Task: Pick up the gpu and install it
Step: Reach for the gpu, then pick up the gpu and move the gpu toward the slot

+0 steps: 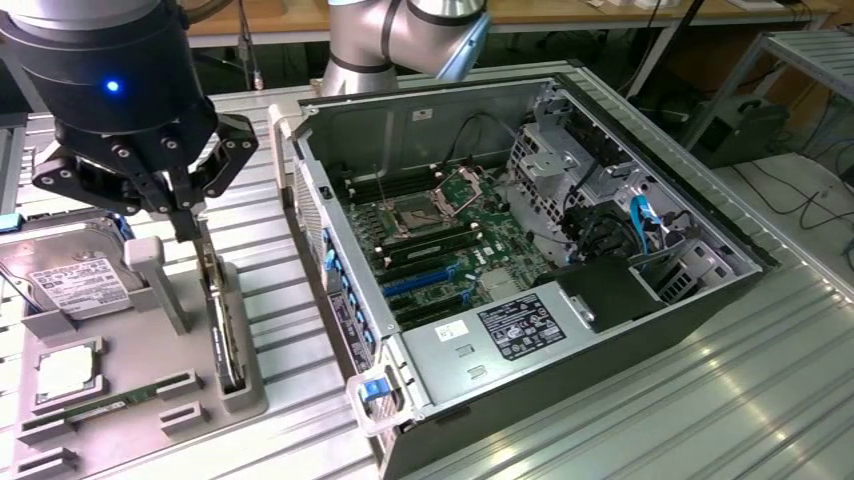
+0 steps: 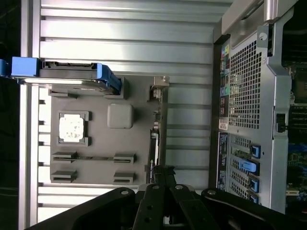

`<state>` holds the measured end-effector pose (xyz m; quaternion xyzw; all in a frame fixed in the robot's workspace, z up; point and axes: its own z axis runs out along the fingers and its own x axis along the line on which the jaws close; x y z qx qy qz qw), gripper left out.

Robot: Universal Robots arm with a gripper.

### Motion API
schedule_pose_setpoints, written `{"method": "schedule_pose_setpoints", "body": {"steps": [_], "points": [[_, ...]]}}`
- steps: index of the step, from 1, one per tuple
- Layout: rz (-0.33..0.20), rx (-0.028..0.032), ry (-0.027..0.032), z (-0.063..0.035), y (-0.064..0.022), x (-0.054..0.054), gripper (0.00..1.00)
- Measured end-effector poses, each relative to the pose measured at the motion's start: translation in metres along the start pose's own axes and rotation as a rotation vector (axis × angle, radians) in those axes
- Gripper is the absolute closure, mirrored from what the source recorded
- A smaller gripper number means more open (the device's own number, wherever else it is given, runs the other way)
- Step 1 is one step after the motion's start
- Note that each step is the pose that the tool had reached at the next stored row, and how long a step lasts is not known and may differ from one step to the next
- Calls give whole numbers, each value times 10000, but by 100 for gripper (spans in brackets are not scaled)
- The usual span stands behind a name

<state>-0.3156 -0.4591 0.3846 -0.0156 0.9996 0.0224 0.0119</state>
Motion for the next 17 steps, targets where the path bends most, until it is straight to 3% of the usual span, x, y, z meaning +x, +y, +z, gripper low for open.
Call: {"method": "schedule_pose_setpoints", "body": {"steps": [17], "points": [[-30, -1, 2, 3, -26, 34, 89]]}}
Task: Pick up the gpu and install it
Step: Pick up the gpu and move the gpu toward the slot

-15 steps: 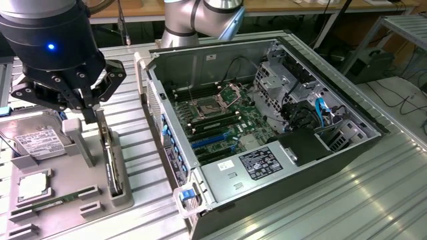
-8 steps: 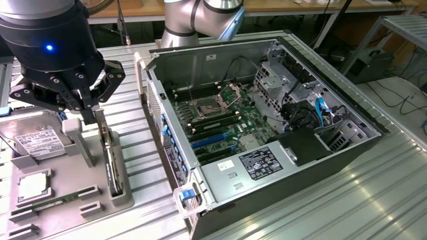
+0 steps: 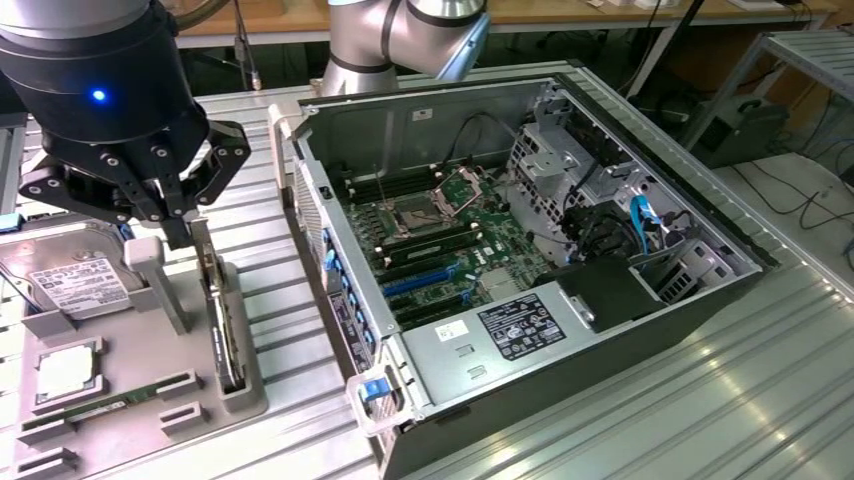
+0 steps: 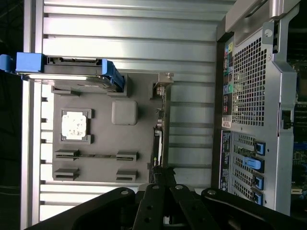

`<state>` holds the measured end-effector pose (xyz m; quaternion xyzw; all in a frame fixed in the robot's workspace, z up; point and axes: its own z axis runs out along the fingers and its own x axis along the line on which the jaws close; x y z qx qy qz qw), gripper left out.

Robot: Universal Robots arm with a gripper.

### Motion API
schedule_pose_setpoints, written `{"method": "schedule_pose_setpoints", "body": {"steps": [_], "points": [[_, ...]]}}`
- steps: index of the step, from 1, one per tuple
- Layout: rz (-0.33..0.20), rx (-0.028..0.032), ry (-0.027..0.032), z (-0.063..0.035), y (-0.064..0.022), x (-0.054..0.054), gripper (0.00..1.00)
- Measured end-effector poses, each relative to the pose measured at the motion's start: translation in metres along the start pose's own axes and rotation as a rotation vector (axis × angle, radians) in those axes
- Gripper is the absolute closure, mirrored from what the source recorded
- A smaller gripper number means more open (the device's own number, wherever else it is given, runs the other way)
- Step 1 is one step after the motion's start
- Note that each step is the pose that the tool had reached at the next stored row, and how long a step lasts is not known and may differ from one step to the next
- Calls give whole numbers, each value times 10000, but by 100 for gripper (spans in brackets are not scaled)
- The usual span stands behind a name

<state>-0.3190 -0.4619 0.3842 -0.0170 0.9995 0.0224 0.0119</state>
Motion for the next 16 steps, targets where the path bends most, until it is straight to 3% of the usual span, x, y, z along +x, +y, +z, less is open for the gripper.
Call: {"method": "schedule_pose_setpoints", "body": {"steps": [1, 3, 4, 5, 9, 16], "points": [[0, 0, 0, 0, 0, 0, 89], [0, 0, 0, 0, 0, 0, 76], [0, 0, 0, 0, 0, 0, 76], [0, 0, 0, 0, 0, 0, 64], [0, 0, 0, 0, 0, 0, 46], [-2, 0, 0, 10, 0, -1, 46]]}}
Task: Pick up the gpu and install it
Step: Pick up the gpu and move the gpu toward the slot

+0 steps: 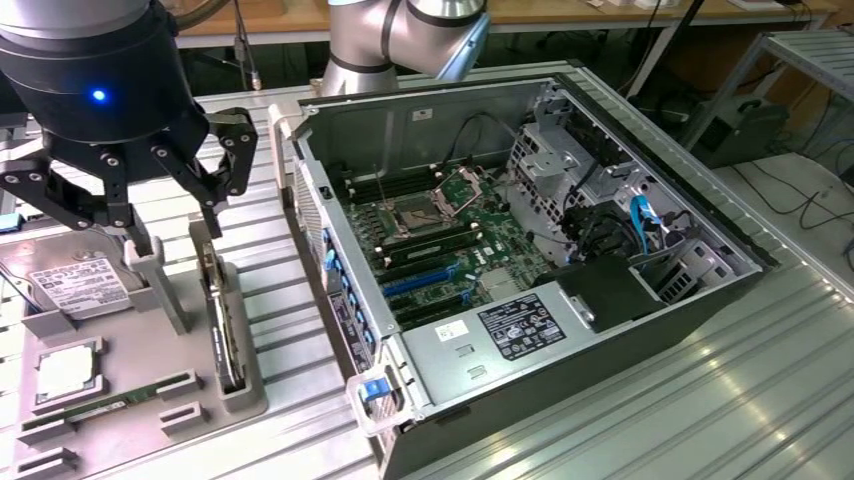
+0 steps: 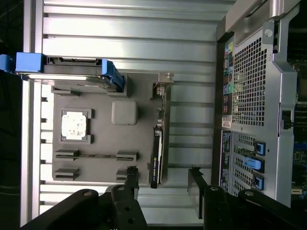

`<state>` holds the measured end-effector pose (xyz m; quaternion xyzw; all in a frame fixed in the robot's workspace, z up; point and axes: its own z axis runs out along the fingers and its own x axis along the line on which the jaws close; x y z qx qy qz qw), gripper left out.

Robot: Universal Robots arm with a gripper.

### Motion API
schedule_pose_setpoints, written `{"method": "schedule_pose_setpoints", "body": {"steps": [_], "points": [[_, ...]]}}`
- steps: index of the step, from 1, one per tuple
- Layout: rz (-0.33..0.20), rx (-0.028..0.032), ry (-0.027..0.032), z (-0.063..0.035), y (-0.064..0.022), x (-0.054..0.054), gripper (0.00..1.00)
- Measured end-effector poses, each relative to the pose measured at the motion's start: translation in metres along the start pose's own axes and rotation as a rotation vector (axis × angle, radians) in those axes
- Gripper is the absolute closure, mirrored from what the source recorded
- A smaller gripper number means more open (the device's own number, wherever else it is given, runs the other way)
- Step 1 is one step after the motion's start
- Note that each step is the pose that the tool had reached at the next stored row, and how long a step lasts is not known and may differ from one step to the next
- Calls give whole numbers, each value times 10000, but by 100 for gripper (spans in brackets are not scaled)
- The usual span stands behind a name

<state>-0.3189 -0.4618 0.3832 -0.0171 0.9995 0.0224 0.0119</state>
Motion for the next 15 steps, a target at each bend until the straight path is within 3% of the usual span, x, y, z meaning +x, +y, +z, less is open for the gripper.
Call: {"method": "schedule_pose_setpoints", "body": {"steps": [8, 15], "points": [[1, 0, -1, 56, 75, -1, 46], [1, -1, -1, 123, 75, 1, 46]]}}
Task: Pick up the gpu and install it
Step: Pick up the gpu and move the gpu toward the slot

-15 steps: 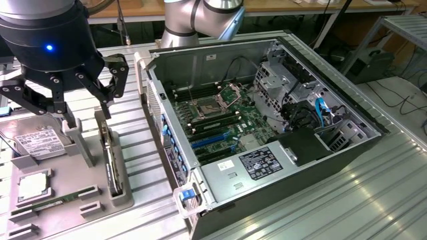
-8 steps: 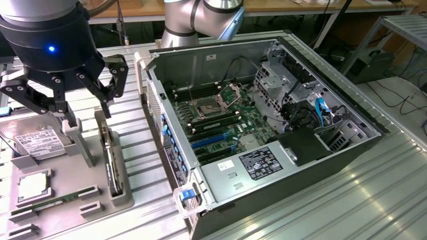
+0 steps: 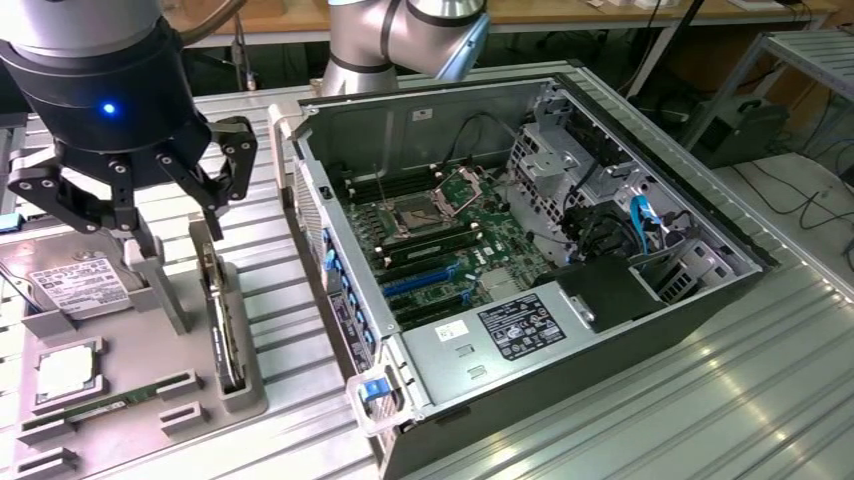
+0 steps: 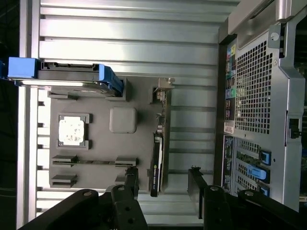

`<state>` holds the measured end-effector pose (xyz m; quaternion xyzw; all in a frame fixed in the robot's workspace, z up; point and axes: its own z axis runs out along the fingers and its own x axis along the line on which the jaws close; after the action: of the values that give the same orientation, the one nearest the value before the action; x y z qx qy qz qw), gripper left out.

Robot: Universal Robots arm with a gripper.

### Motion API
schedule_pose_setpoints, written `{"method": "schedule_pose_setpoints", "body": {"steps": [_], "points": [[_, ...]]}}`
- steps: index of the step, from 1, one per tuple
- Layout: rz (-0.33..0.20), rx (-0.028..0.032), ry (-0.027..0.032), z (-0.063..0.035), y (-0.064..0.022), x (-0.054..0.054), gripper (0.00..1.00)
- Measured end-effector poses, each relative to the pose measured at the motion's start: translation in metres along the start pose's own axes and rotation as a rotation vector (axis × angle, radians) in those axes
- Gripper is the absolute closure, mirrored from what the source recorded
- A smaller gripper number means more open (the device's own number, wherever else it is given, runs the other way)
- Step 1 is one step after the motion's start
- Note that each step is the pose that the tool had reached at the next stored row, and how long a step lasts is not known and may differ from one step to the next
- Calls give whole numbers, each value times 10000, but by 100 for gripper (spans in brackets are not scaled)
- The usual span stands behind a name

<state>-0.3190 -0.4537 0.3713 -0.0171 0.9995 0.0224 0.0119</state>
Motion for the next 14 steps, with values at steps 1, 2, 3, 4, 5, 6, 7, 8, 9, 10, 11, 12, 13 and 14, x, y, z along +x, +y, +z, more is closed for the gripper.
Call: {"method": "schedule_pose_setpoints", "body": {"steps": [1, 2, 3, 4, 5, 6, 7, 8, 9, 10, 11, 12, 13, 14], "points": [[0, 0, 1, 10, -1, 0, 46], [0, 0, 0, 20, -1, 0, 46], [0, 1, 1, 29, -1, 1, 46], [-1, 1, 1, 39, -2, 1, 46], [0, 1, 1, 49, -2, 1, 46], [0, 0, 1, 60, -3, 2, 46], [-1, 0, 1, 70, -3, 2, 46], [-1, 1, 0, 83, -4, 2, 46], [0, 0, 0, 97, -4, 2, 46], [0, 0, 0, 109, -5, 3, 46], [0, 0, 0, 120, -5, 3, 46], [0, 1, 1, 130, -6, 3, 46], [-1, 1, 1, 141, -6, 3, 46], [-1, 1, 1, 152, -7, 4, 46]]}}
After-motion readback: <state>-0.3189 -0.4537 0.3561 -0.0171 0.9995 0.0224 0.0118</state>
